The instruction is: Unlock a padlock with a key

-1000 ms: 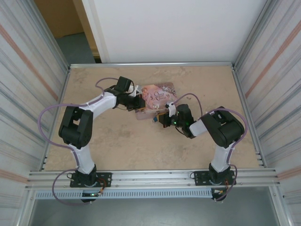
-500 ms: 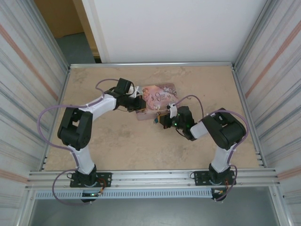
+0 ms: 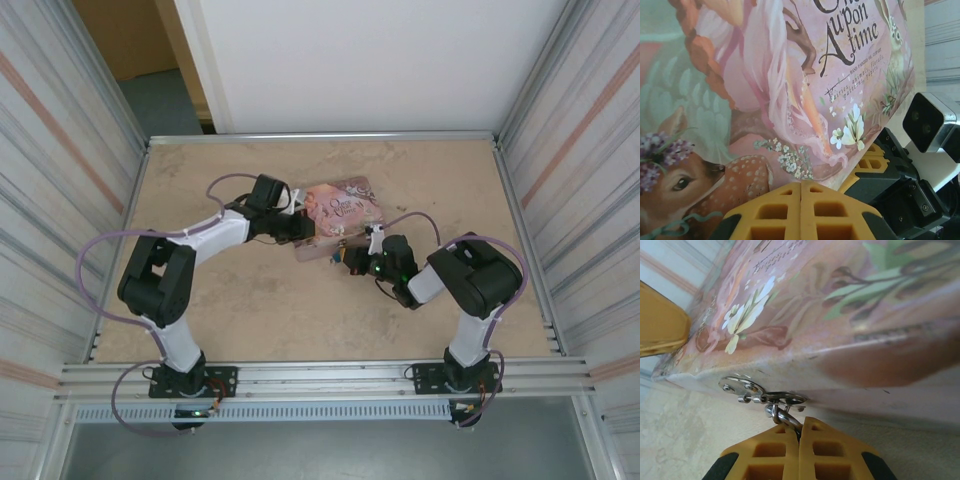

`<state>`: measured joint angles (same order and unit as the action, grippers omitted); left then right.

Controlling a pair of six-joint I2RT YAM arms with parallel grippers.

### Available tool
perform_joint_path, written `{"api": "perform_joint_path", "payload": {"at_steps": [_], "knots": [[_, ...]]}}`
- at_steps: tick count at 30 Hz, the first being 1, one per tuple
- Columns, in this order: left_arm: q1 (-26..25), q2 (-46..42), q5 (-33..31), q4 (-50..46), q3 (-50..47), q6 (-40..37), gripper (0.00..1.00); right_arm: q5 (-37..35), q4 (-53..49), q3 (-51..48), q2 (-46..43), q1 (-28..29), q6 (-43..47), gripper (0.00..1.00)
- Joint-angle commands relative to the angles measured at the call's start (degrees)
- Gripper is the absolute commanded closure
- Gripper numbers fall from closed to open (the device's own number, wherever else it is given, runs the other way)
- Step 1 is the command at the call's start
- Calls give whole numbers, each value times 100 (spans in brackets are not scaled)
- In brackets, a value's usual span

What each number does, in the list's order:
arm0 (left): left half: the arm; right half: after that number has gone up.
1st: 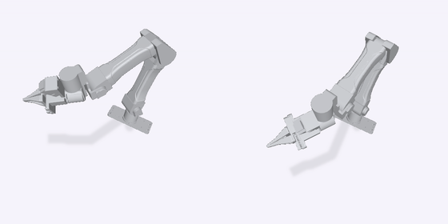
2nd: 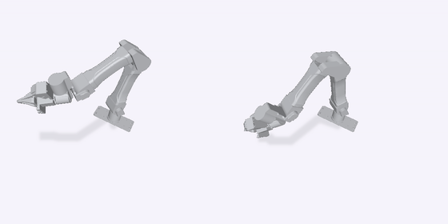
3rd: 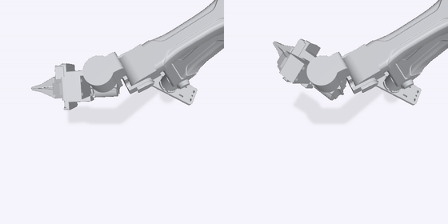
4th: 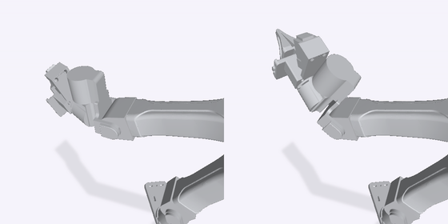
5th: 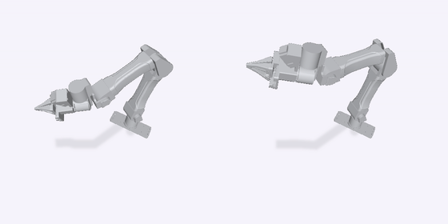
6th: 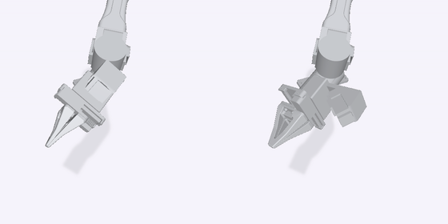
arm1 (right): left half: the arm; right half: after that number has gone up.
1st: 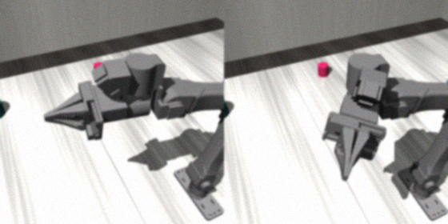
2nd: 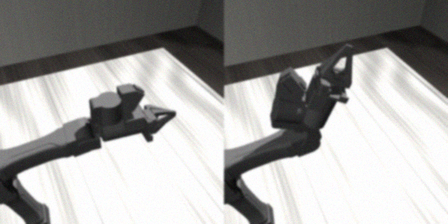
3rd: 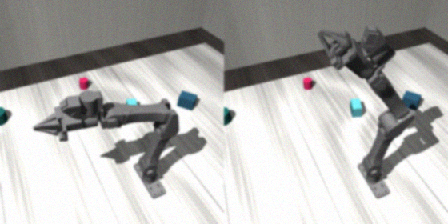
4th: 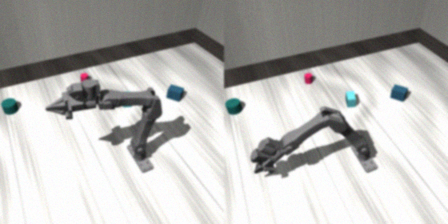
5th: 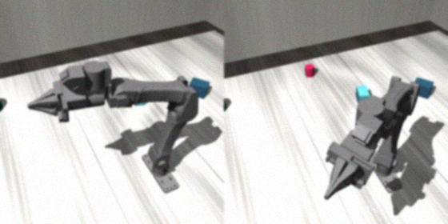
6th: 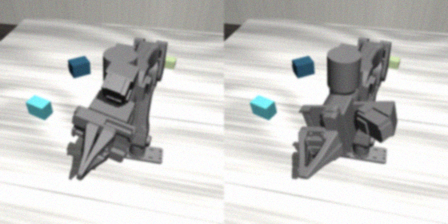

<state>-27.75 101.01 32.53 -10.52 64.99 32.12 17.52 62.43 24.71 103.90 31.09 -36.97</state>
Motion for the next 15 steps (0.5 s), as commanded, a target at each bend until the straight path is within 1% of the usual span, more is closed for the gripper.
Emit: {"api": "perform_joint_path", "payload": {"at_steps": [1, 9, 15], "knots": [[-117, -35, -93, -587, -310, 100, 100, -197, 761, 30, -1, -85, -404, 100], [-126, -168, -109, -504, -491, 182, 100, -262, 789, -102, -136, -197, -506, 100], [-165, -191, -99, -477, -558, 205, 100, -173, 1008, -64, -86, -275, -821, 100]]}}
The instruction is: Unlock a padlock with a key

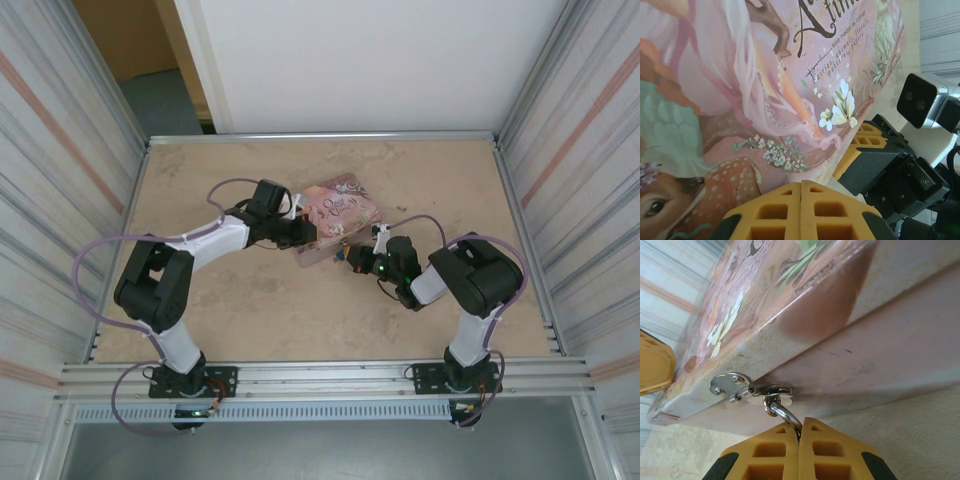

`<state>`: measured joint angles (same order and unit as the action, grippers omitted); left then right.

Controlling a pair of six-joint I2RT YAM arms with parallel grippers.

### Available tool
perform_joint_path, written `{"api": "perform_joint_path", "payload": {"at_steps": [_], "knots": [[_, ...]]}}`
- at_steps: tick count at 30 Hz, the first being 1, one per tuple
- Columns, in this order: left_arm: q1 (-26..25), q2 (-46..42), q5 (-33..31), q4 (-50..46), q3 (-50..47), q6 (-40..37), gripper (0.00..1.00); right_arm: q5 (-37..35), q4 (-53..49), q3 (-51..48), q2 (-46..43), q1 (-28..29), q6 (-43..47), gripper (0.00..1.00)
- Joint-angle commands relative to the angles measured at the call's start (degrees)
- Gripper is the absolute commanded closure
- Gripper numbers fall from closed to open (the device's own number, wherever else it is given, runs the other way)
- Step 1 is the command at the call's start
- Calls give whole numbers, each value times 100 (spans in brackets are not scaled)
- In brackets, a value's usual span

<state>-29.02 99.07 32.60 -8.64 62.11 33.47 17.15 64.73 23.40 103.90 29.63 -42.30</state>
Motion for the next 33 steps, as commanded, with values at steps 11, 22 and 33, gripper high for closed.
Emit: {"api": "perform_joint_path", "payload": {"at_steps": [11, 22, 33], "knots": [[-36, -10, -149, -683, -292, 35, 100, -31, 835, 196, -1, -250, -952, 100], [-34, -27, -216, -769, -287, -29, 100, 190, 558, 404, 74, -427, -1472, 100], [36, -168, -277, -814, -357, -57, 100, 315, -30, 635, -119, -571, -1515, 100]]}}
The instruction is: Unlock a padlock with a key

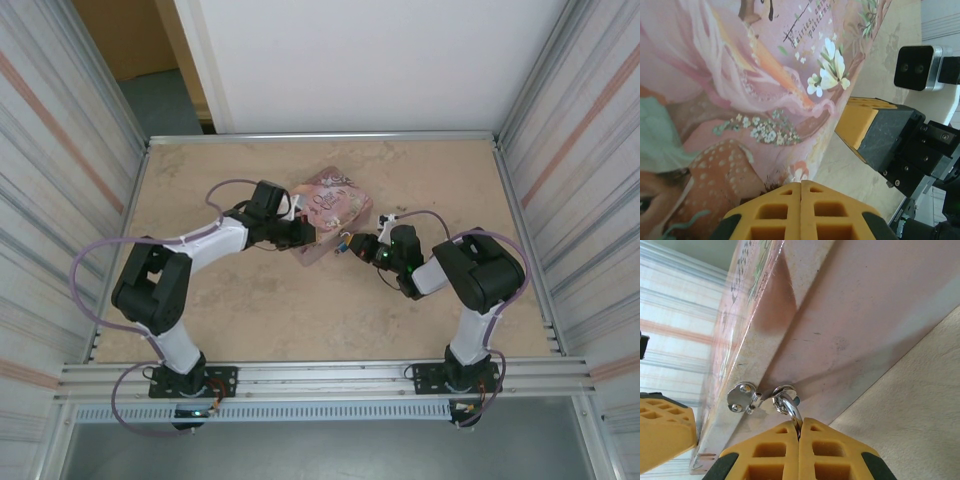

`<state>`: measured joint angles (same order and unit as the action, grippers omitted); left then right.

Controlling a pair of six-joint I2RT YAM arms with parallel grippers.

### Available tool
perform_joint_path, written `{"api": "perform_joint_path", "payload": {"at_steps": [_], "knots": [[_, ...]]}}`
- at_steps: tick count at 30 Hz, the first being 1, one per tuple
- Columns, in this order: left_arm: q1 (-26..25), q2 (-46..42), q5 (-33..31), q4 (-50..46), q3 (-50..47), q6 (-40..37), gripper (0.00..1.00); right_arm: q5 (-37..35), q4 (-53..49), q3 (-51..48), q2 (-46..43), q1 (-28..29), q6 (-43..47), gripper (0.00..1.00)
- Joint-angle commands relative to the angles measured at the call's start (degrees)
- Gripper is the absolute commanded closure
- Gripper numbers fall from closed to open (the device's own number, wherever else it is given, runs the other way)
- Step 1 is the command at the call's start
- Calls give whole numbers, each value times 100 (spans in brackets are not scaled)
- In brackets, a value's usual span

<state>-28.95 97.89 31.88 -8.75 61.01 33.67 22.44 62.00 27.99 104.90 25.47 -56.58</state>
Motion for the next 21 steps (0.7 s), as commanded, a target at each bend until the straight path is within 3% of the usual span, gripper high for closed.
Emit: {"api": "perform_joint_path", "payload": {"at_steps": [1, 21], "knots": [[38, -65, -206, -807, -257, -72, 100, -213, 235, 173, -235, -165, -90, 100], [203, -291, -155, -735, -344, -1, 100, -511, -514, 16, -837, -260, 311, 100]]}}
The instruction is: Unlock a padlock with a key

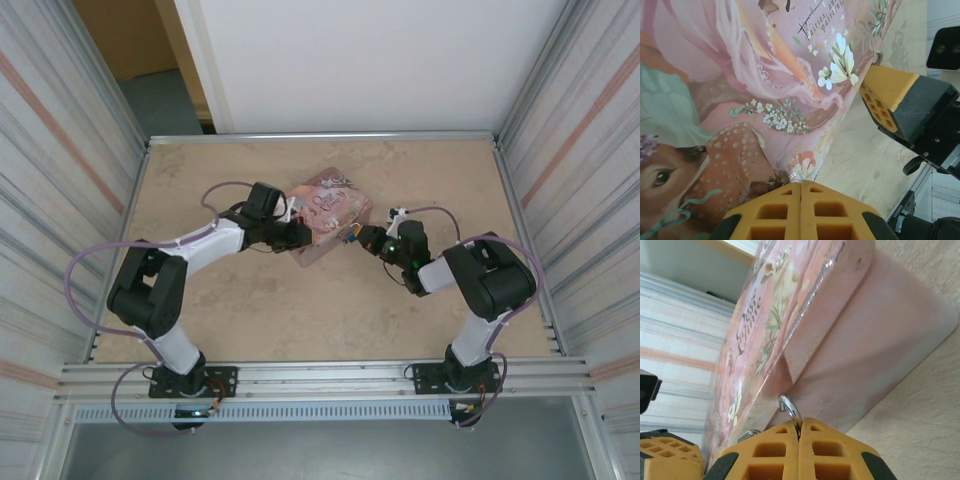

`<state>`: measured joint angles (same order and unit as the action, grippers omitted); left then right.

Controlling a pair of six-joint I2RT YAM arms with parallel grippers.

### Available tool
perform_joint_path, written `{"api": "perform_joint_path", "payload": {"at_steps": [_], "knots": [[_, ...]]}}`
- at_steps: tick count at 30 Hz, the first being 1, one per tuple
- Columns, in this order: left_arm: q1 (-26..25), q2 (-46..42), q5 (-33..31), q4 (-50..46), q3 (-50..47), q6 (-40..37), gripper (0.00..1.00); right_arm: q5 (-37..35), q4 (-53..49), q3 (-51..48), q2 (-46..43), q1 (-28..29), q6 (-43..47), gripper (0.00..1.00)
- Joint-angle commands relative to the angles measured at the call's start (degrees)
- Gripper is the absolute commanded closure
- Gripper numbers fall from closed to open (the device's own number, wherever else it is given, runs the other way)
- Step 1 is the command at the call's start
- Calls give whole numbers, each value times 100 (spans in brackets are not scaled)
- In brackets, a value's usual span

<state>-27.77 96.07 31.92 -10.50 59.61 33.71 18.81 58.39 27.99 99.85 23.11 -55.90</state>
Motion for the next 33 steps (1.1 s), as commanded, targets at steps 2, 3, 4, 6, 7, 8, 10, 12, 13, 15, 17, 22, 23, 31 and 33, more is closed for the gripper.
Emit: {"api": "perform_joint_path", "payload": {"at_steps": [2, 3, 4, 6, 7, 8, 10, 12, 13, 15, 17, 22, 23, 31, 33], "knots": [[103, -131, -131, -542, -191, 9, 100, -197, -390, -8, -526, -34, 369, 100], [105, -143, -98, -518, -181, 23, 99, -223, -512, -19, -625, -43, 422, 100], [118, -164, -33, -461, -170, 60, 97, -261, -636, -32, -756, -47, 479, 100], [131, -184, 138, -323, -131, 149, 92, -349, -868, -93, -979, -68, 565, 100], [134, -215, 185, -280, -88, 198, 89, -368, -1017, -104, -1091, -80, 611, 100], [136, -253, 213, -264, -29, 215, 86, -390, -1168, -103, -1214, -104, 661, 100], [140, -346, 203, -295, 83, 224, 80, -425, -1446, -111, -1451, -122, 774, 100], [140, -479, 170, -334, 169, 219, 75, -452, -1739, -116, -1701, -149, 896, 100], [148, -561, 152, -348, 207, 219, 72, -472, -1931, -103, -1852, -158, 975, 100], [164, -741, 106, -377, 224, 193, 68, -522, -2377, -51, -2149, -159, 1170, 100], [188, -960, 30, -431, 204, 149, 64, -594, -2815, -21, -2498, -164, 1354, 100], [344, -1554, -109, -497, -28, 33, 58, -576, -3737, 84, -3183, -167, 1734, 100], [387, -1678, -124, -488, -97, 30, 57, -515, -3961, 161, -3277, -167, 1828, 100], [691, -2897, -358, -479, -782, -212, 50, -182, -5819, 644, -4143, -142, 2425, 100], [726, -3193, -454, -504, -947, -315, 48, -124, -6321, 804, -4289, -129, 2557, 100]]}}
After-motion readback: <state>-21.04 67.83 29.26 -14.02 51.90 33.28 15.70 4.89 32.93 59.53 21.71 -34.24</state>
